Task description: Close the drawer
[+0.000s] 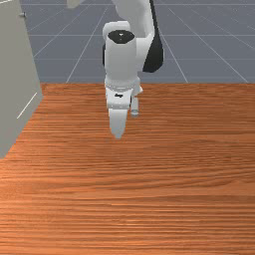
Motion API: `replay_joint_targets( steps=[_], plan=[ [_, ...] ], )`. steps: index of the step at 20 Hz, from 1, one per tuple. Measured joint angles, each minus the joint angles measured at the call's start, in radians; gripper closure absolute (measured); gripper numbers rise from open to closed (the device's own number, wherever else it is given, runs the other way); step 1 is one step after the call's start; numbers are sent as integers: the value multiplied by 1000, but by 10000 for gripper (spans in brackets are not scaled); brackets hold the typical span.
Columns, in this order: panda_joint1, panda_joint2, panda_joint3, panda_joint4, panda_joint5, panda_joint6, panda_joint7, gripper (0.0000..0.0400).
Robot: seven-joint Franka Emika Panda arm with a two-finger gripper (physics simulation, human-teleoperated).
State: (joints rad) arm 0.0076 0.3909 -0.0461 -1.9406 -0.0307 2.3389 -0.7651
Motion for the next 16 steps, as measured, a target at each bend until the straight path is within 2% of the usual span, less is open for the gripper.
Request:
replay_joint_targets(
  steps=[1, 2, 3, 4, 7, 14, 15, 16],
  plan=[
    [0, 0, 0, 0, 0, 0, 0, 157],
    [0, 0, 0, 0, 0, 0, 0, 252],
    [0, 0, 0, 0, 0, 0, 0, 310],
    [0, 0, 0, 0, 0, 0, 0, 346],
    [0, 8, 0, 12, 1, -4, 4, 388],
    [-1, 33, 1, 40, 1, -41, -2, 400],
    [-1, 44, 1, 65, 1, -89, -4, 400],
    [-1, 90, 1, 156, 0, -242, -8, 400]
  ],
)
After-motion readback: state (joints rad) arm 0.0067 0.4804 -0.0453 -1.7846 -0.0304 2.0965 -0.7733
